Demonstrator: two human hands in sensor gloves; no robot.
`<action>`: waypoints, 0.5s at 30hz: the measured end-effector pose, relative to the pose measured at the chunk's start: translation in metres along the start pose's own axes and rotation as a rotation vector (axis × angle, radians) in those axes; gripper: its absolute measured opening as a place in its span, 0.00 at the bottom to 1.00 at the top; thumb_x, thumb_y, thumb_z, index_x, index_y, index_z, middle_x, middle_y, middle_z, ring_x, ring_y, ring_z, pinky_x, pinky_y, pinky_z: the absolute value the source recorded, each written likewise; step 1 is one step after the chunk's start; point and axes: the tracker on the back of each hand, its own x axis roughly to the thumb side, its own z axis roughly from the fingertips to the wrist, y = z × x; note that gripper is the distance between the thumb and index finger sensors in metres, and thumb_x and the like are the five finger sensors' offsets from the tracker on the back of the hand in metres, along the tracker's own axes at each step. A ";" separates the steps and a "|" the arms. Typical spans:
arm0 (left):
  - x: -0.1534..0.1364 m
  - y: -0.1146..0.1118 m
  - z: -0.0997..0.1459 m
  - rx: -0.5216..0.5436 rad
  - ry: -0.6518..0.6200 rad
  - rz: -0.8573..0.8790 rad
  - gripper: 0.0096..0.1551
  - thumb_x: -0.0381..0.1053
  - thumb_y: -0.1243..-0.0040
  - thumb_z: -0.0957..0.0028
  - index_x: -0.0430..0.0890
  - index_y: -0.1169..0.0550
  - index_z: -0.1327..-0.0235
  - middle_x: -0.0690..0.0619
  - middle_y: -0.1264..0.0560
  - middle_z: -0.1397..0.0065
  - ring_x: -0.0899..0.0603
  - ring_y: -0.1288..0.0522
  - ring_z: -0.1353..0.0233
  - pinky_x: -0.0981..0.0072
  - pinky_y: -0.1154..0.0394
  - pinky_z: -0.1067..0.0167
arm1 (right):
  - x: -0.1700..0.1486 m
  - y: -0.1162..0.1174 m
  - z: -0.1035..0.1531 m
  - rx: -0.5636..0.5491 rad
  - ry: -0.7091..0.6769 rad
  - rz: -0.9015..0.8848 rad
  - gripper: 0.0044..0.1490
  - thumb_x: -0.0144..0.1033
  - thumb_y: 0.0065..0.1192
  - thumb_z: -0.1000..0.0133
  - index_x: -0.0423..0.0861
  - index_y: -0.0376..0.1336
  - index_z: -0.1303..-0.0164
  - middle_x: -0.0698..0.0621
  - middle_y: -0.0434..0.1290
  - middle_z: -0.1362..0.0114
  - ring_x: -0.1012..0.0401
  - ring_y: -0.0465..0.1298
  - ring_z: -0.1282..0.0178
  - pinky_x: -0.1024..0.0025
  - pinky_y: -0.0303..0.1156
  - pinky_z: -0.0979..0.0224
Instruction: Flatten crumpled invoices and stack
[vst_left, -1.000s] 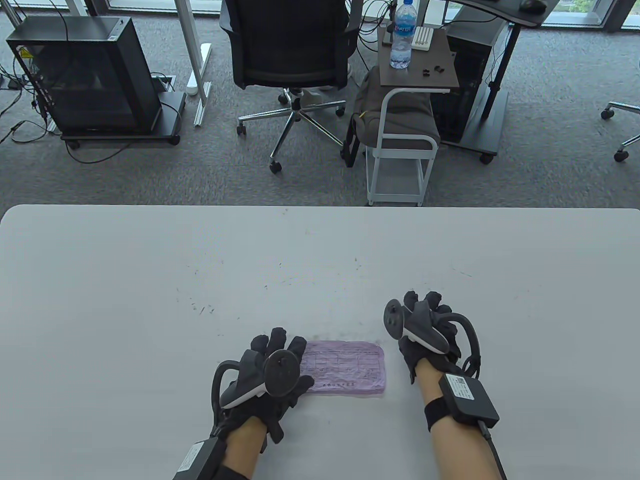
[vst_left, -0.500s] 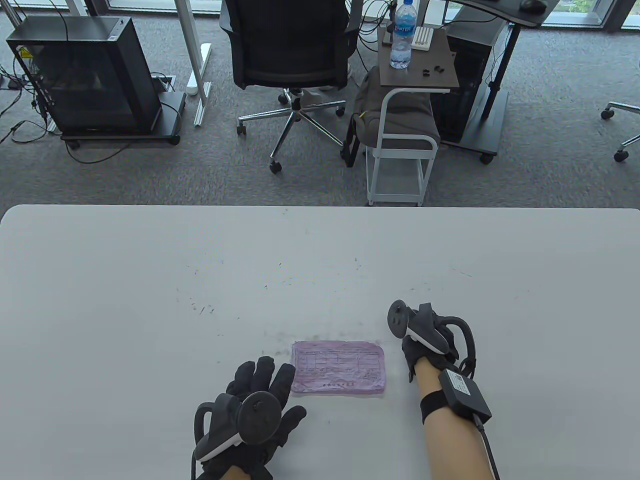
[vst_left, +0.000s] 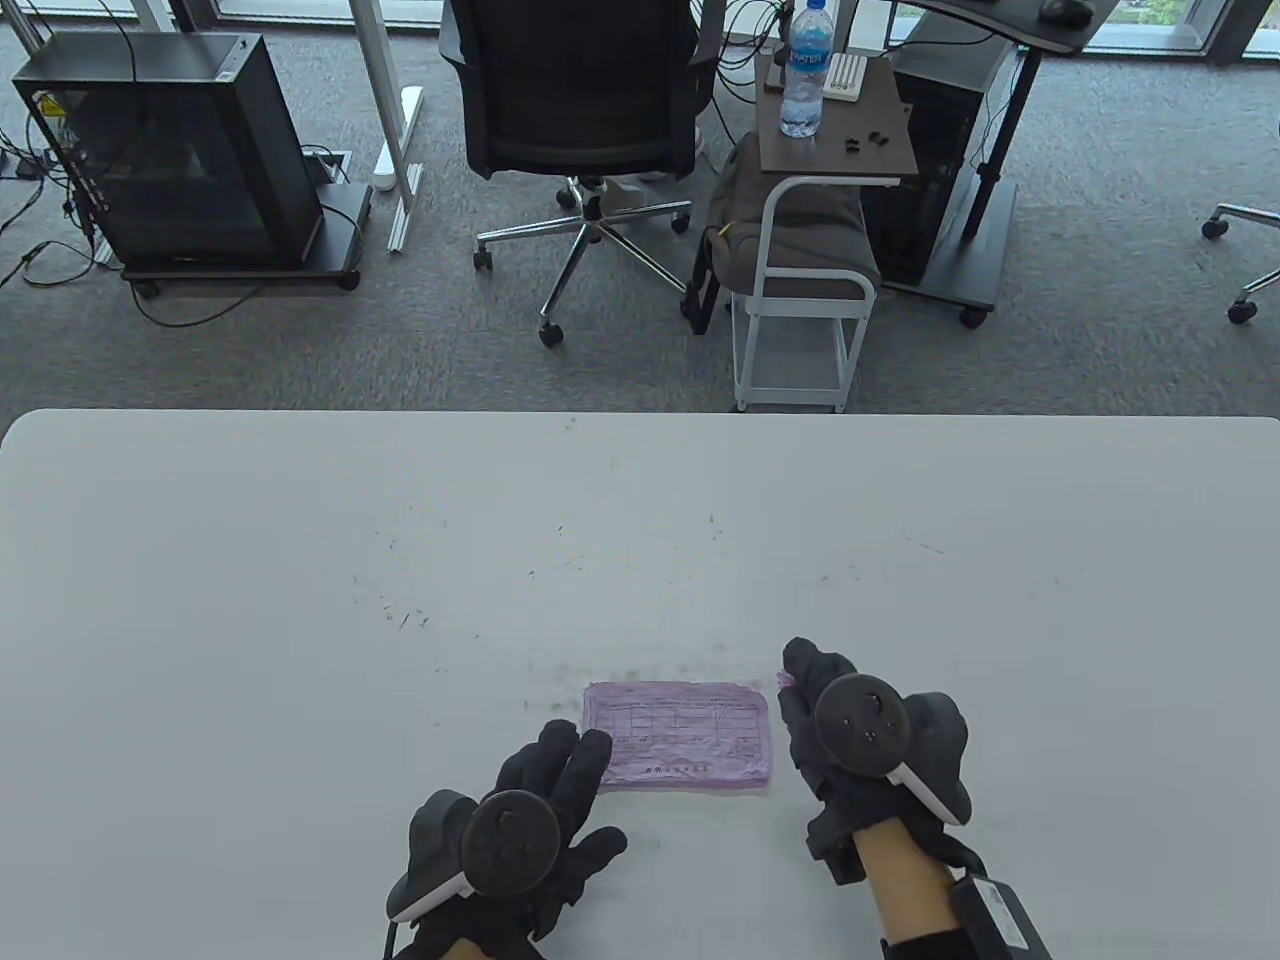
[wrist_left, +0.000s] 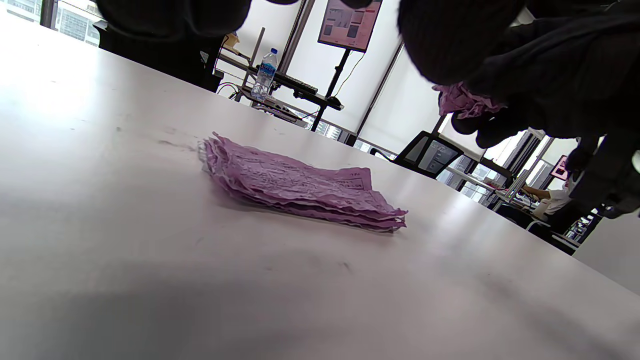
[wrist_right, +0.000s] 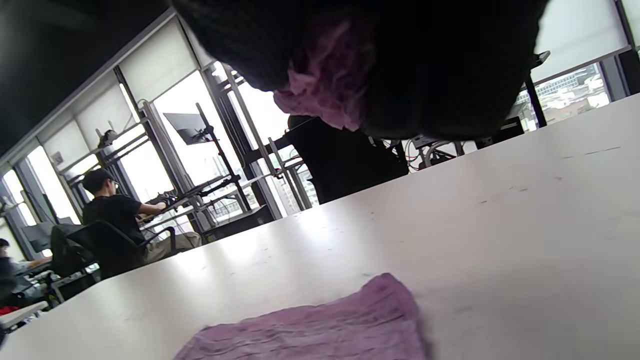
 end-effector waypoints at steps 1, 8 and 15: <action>0.001 0.001 0.000 0.006 -0.018 0.008 0.47 0.56 0.39 0.39 0.46 0.49 0.16 0.36 0.57 0.17 0.23 0.43 0.21 0.32 0.36 0.33 | 0.009 -0.002 0.010 0.013 -0.037 -0.049 0.33 0.30 0.63 0.41 0.39 0.56 0.27 0.31 0.68 0.28 0.42 0.76 0.40 0.55 0.81 0.43; 0.009 0.006 0.001 0.070 -0.140 0.115 0.46 0.56 0.39 0.39 0.44 0.48 0.16 0.36 0.49 0.18 0.33 0.28 0.29 0.40 0.28 0.36 | 0.035 0.011 0.057 0.060 -0.102 -0.348 0.41 0.24 0.70 0.45 0.37 0.52 0.24 0.28 0.62 0.25 0.41 0.74 0.35 0.55 0.80 0.38; 0.009 -0.003 -0.001 0.002 -0.108 0.451 0.47 0.64 0.47 0.38 0.37 0.45 0.18 0.37 0.26 0.31 0.36 0.16 0.43 0.46 0.21 0.46 | 0.049 0.040 0.063 0.220 -0.331 -0.335 0.44 0.21 0.70 0.46 0.37 0.49 0.24 0.28 0.60 0.24 0.43 0.73 0.33 0.57 0.79 0.35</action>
